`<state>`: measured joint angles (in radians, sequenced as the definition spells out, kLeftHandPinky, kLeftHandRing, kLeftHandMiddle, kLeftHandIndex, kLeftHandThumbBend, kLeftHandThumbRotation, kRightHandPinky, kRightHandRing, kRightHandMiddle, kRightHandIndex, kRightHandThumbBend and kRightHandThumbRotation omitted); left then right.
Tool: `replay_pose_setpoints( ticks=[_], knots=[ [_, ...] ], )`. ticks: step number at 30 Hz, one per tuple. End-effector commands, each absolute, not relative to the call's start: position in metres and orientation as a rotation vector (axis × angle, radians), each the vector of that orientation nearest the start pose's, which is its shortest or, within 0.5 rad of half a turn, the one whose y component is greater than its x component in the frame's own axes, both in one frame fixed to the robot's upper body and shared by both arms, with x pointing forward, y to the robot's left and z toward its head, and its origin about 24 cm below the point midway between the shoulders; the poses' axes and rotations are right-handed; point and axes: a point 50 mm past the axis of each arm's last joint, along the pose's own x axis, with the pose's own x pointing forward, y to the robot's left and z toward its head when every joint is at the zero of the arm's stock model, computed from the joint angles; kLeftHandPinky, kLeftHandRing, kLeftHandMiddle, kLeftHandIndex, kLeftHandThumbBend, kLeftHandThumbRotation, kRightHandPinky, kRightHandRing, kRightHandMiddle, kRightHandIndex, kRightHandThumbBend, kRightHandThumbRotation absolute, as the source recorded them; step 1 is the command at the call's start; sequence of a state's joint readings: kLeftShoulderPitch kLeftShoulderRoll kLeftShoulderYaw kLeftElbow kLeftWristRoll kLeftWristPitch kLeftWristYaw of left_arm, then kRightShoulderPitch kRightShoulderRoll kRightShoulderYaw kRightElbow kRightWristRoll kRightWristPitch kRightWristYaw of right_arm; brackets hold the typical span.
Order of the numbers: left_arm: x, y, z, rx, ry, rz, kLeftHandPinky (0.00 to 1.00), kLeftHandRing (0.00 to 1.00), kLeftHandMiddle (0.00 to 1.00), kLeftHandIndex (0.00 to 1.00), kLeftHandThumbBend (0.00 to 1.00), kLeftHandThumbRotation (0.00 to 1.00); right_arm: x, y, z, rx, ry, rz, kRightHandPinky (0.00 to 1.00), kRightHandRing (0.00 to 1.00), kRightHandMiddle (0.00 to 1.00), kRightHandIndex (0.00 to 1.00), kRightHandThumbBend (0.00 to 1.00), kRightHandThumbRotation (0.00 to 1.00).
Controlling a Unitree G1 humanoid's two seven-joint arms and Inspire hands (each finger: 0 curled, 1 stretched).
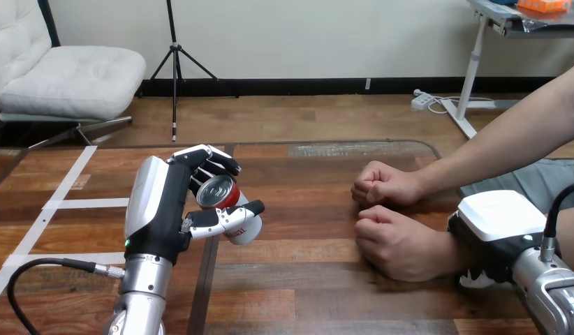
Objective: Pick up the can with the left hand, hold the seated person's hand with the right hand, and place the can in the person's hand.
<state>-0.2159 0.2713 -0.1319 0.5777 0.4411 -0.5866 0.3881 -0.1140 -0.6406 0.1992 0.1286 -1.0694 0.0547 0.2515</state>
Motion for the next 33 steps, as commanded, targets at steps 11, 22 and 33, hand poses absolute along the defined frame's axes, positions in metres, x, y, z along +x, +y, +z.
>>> replay_pose_setpoints(
  ticks=[11, 22, 33],
  knots=[
    [0.2879, 0.1743, 0.0536, 0.610, -0.441, 0.046, 0.31, 0.39, 0.47, 0.49, 0.68, 0.00, 0.2824, -0.2436, 0.0717, -1.716, 0.184, 0.220, 0.03, 0.15, 0.26, 0.39, 0.40, 0.00],
    [0.2882, 0.1741, 0.0540, 0.610, -0.443, 0.047, 0.31, 0.39, 0.46, 0.49, 0.68, 0.00, 0.2821, -0.2431, 0.0725, -1.692, 0.181, 0.226, 0.00, 0.07, 0.17, 0.35, 0.40, 0.00],
    [0.2884, 0.1742, 0.0542, 0.609, -0.444, 0.045, 0.31, 0.39, 0.46, 0.49, 0.68, 0.00, 0.2804, -0.2437, 0.0751, -1.669, 0.149, 0.219, 0.01, 0.10, 0.21, 0.37, 0.47, 0.00]
  ],
)
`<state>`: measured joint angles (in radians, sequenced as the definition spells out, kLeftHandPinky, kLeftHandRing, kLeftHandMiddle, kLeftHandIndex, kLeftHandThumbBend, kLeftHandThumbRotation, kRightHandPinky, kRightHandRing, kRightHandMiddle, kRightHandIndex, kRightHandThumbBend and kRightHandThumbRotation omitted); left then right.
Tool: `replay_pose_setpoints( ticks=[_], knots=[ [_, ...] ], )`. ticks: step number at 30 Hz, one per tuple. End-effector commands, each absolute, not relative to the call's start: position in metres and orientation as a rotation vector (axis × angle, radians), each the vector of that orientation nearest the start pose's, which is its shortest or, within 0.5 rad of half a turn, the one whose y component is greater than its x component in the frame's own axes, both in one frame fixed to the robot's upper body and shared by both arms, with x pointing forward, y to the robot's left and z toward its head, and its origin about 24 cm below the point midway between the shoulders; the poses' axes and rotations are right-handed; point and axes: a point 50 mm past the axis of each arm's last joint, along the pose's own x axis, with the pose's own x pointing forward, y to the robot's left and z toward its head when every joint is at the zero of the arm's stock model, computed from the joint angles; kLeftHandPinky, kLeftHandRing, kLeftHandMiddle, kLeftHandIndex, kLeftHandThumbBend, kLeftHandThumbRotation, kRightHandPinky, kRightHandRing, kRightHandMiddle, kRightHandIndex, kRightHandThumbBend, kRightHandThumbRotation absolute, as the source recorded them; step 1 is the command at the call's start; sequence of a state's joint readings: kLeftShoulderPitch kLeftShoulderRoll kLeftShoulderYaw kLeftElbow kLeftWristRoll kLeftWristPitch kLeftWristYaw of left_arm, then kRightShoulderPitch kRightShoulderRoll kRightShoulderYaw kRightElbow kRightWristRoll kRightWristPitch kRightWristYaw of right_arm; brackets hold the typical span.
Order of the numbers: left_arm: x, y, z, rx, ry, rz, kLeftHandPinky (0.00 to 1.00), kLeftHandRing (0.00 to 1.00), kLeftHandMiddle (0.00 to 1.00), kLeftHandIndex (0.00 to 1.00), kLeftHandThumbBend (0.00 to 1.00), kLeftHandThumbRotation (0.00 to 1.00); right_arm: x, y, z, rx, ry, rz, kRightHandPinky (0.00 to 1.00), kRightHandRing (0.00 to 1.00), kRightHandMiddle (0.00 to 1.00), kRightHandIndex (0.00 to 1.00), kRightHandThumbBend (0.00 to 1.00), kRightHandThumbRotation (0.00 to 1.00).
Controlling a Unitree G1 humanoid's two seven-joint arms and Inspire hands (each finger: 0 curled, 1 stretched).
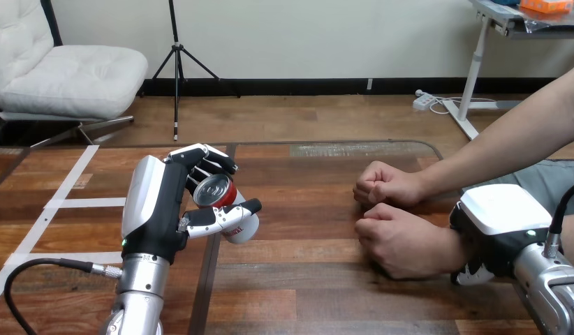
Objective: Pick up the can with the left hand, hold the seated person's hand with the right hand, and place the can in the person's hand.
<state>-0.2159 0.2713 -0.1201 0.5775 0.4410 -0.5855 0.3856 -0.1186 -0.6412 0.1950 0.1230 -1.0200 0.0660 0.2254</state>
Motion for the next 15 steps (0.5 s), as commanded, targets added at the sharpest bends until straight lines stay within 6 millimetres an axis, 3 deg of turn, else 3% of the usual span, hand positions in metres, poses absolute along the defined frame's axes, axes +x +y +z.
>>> replay_pose_setpoints(
  ticks=[1, 10, 15],
  knots=[
    [0.288, 0.174, 0.054, 0.609, -0.445, 0.045, 0.31, 0.39, 0.46, 0.49, 0.68, 0.00, 0.280, -0.244, 0.075, -1.669, 0.149, 0.218, 0.01, 0.10, 0.21, 0.37, 0.48, 0.00],
    [0.289, 0.174, 0.055, 0.610, -0.445, 0.044, 0.31, 0.39, 0.46, 0.49, 0.67, 0.00, 0.281, -0.241, 0.083, -1.653, 0.136, 0.208, 0.07, 0.20, 0.31, 0.41, 0.53, 0.00],
    [0.289, 0.173, 0.055, 0.613, -0.449, 0.044, 0.31, 0.39, 0.46, 0.49, 0.68, 0.00, 0.280, -0.239, 0.090, -1.651, 0.120, 0.203, 0.08, 0.20, 0.32, 0.43, 0.54, 0.00]
  ],
)
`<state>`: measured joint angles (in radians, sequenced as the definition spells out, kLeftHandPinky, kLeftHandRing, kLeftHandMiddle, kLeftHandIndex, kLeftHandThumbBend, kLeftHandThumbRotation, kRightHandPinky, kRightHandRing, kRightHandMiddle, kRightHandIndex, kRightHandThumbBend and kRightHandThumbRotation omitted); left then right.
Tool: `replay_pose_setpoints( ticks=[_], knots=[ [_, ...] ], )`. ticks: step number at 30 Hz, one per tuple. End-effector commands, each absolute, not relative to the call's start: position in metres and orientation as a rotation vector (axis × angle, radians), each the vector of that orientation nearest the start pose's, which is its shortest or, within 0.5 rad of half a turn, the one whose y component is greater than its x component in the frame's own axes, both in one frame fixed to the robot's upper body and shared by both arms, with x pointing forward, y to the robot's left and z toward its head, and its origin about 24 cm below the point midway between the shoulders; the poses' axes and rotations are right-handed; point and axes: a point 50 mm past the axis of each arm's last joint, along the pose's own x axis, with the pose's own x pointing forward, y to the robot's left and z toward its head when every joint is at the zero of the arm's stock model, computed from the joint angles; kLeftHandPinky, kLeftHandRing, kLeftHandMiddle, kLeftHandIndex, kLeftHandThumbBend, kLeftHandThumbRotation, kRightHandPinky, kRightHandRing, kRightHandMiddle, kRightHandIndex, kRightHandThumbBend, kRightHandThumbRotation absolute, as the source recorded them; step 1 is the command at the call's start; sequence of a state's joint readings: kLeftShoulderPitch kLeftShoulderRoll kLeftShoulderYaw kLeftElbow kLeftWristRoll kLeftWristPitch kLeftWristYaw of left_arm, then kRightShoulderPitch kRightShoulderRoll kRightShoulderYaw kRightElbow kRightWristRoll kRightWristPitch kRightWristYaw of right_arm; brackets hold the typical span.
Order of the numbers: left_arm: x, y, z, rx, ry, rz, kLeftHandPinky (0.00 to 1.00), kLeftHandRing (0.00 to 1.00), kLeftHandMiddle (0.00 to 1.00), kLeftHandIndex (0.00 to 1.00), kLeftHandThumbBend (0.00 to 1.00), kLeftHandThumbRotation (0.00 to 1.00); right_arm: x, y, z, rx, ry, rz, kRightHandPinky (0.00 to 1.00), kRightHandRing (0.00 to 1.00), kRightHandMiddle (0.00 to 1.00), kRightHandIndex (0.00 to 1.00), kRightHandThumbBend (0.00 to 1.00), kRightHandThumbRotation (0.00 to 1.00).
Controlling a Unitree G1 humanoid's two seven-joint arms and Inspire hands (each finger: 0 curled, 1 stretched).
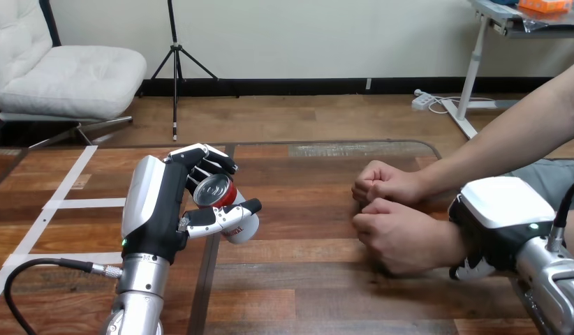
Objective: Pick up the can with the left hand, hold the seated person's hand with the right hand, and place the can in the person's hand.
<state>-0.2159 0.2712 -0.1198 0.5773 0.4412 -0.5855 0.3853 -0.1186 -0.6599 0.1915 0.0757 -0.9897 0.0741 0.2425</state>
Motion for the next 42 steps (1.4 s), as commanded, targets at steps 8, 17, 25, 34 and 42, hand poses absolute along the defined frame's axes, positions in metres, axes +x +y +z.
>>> replay_pose_setpoints(
  ticks=[8, 17, 25, 34, 42],
  knots=[
    [0.290, 0.172, 0.055, 0.617, -0.454, 0.039, 0.31, 0.39, 0.46, 0.49, 0.68, 0.00, 0.277, -0.235, 0.101, -1.637, 0.087, 0.191, 0.08, 0.19, 0.32, 0.44, 0.65, 0.00],
    [0.291, 0.171, 0.057, 0.613, -0.462, 0.029, 0.32, 0.39, 0.47, 0.49, 0.67, 0.00, 0.274, -0.228, 0.115, -1.637, 0.033, 0.176, 0.07, 0.17, 0.29, 0.45, 0.73, 0.00],
    [0.292, 0.169, 0.058, 0.610, -0.463, 0.022, 0.32, 0.40, 0.47, 0.49, 0.67, 0.00, 0.270, -0.220, 0.126, -1.637, -0.008, 0.172, 0.09, 0.20, 0.32, 0.46, 0.73, 0.00],
    [0.294, 0.167, 0.059, 0.596, -0.471, 0.013, 0.33, 0.40, 0.47, 0.49, 0.67, 0.00, 0.267, -0.207, 0.139, -1.662, -0.060, 0.188, 0.16, 0.28, 0.39, 0.50, 0.75, 0.00],
    [0.294, 0.166, 0.059, 0.600, -0.473, 0.009, 0.33, 0.40, 0.47, 0.50, 0.67, 0.00, 0.264, -0.197, 0.145, -1.677, -0.101, 0.202, 0.20, 0.31, 0.41, 0.49, 0.75, 0.00]
  ],
)
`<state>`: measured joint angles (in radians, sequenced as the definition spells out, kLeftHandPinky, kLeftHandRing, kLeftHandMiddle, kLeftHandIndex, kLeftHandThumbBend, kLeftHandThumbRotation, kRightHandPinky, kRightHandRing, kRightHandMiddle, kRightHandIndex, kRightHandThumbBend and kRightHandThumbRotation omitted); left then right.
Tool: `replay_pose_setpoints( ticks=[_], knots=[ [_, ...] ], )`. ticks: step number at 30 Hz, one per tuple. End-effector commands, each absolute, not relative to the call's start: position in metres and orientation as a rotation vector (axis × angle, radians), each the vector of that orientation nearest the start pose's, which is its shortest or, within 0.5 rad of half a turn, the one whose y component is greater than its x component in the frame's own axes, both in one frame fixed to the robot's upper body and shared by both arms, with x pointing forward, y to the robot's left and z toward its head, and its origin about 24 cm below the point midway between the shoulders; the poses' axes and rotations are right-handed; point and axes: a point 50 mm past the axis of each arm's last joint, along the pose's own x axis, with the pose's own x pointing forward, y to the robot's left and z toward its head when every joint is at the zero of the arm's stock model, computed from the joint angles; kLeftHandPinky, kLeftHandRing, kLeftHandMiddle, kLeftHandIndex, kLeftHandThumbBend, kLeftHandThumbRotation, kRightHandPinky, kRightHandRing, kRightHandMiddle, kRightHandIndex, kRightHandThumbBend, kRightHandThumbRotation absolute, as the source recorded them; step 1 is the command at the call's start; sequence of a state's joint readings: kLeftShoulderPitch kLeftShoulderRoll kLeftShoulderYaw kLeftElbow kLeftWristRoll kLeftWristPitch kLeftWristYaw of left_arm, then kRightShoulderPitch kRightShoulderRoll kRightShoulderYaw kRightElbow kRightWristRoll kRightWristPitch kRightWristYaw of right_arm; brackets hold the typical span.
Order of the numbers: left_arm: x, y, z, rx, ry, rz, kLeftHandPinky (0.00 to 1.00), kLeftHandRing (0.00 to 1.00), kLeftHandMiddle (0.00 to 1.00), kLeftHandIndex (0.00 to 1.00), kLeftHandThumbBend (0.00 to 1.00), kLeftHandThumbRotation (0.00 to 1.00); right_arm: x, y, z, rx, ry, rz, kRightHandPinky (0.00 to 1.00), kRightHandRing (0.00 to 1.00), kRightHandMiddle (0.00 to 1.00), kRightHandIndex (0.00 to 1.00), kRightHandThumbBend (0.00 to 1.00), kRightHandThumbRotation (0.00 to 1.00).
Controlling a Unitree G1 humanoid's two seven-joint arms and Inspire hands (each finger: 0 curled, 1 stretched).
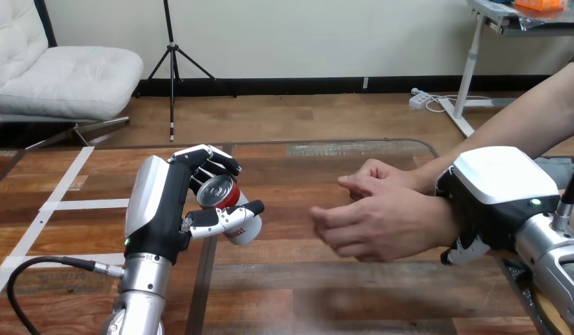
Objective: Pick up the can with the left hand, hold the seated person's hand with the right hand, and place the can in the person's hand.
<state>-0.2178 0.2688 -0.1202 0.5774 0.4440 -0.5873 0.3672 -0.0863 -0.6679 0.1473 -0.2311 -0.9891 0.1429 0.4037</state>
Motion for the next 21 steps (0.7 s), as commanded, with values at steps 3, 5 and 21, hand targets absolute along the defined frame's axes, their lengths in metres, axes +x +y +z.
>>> replay_pose_setpoints(
  ticks=[3, 5, 21],
  knots=[
    [0.2941, 0.1652, 0.0593, 0.600, -0.472, 0.008, 0.33, 0.41, 0.47, 0.50, 0.67, 0.00, 0.2626, -0.1951, 0.1450, -1.676, -0.107, 0.205, 0.20, 0.31, 0.39, 0.48, 0.74, 0.00],
    [0.2937, 0.1652, 0.0590, 0.600, -0.474, 0.007, 0.33, 0.41, 0.47, 0.49, 0.67, 0.00, 0.2617, -0.1946, 0.1443, -1.675, -0.106, 0.207, 0.20, 0.30, 0.39, 0.48, 0.74, 0.00],
    [0.2938, 0.1689, 0.0609, 0.612, -0.478, 0.022, 0.33, 0.40, 0.47, 0.49, 0.67, 0.00, 0.2572, -0.1963, 0.1375, -1.676, 0.025, 0.227, 0.51, 0.62, 0.67, 0.66, 0.86, 0.00]
  ],
)
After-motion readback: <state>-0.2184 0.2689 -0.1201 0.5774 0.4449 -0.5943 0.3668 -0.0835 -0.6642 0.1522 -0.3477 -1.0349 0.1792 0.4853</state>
